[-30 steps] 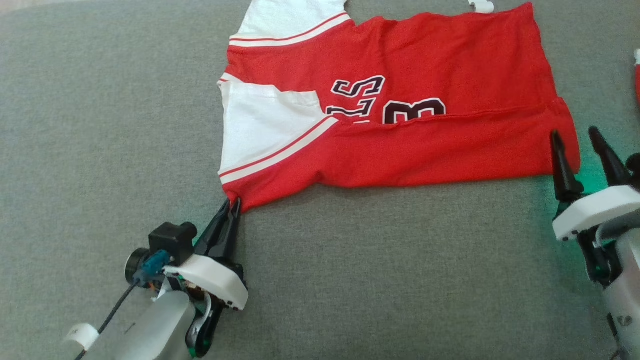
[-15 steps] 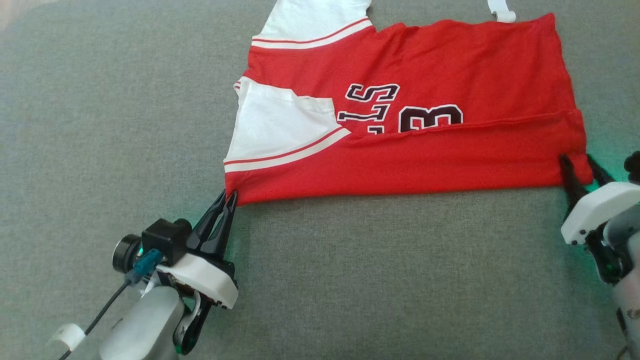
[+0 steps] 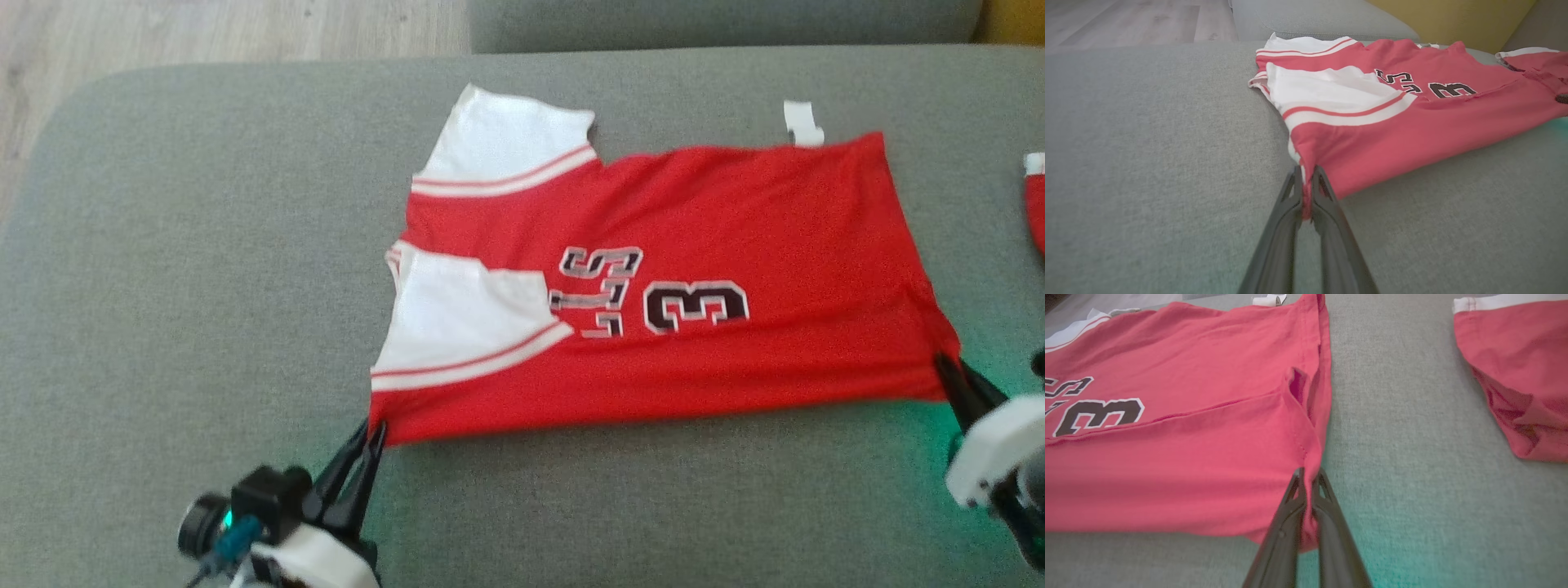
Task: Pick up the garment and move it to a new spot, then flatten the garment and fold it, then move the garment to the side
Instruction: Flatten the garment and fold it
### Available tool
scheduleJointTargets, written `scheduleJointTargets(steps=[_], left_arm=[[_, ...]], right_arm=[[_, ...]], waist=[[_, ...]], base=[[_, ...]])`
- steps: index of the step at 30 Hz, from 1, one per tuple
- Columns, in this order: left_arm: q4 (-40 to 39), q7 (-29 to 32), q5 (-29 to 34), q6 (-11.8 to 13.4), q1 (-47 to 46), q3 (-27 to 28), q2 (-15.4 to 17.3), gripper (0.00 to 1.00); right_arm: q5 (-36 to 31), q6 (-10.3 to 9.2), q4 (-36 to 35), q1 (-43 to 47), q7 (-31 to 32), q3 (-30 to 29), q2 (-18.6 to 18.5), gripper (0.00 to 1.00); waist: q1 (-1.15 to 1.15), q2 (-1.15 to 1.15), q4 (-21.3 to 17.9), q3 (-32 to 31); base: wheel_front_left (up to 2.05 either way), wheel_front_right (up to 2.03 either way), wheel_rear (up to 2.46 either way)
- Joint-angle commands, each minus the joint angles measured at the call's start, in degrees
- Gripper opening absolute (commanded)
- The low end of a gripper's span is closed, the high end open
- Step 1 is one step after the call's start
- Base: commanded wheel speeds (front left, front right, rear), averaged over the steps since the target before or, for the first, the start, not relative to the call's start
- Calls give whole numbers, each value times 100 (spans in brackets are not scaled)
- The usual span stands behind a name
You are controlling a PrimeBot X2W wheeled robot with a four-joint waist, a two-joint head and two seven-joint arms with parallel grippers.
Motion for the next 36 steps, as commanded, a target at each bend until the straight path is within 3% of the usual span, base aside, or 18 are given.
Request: scheduleJointTargets(steps=[1,5,11,12,13,14,15,16,21,26,31,36], left_arm=[[-253,8,-46,139,25,206,243,0],[-740,145,-167,382,521,177,282,0],[-1029,321,-176,549,853,64,361,0],[-1029,339,-215,549,859,70,343,0],[-1019,379,-228,536,854,52,343,0],[-1016,429,-229,523,841,26,349,16],[-1022,464,-236,529,820,23,347,78],[-1037,481,-232,546,787,30,345,100],[-1209,569,-209,523,439,156,460,100],[-1339,820,-64,299,-440,317,710,100],[-1094,1677,-246,-426,-2043,451,912,100],[-343,2464,-554,-831,-3557,566,959,100]], right_arm=[[83,37,-246,207,-57,-42,-322,0],[78,37,-612,796,-111,-245,-492,0],[52,37,-1049,1497,66,-553,-413,0],[44,37,-1116,1569,91,-614,-386,27],[30,37,-1177,1627,107,-685,-353,82],[2,37,-1249,1673,97,-752,-315,100],[-42,37,-1325,1705,69,-831,-272,100],[-99,37,-1414,1732,40,-897,-232,100],[-367,37,-2058,1704,-176,-1099,-32,100],[-543,37,-2560,1541,-289,-1146,164,100],[-728,37,-3033,1260,-245,-1037,266,100],[-758,37,-3250,962,-227,-935,406,100]], waist=[[1,0,16,-74],[1,0,21,-150],[1,0,44,-205],[1,0,40,-207],[1,0,31,-210],[1,0,20,-210],[1,0,6,-206],[1,0,-7,-202],[1,0,-122,-130],[1,0,-244,86],[1,0,-478,589],[1,0,-789,1109]], base=[[0,0,0],[0,0,0],[0,0,0],[0,0,0],[0,0,0],[0,0,0],[0,0,0],[0,0,0],[0,0,0],[0,0,0],[0,0,0],[0,0,0]])
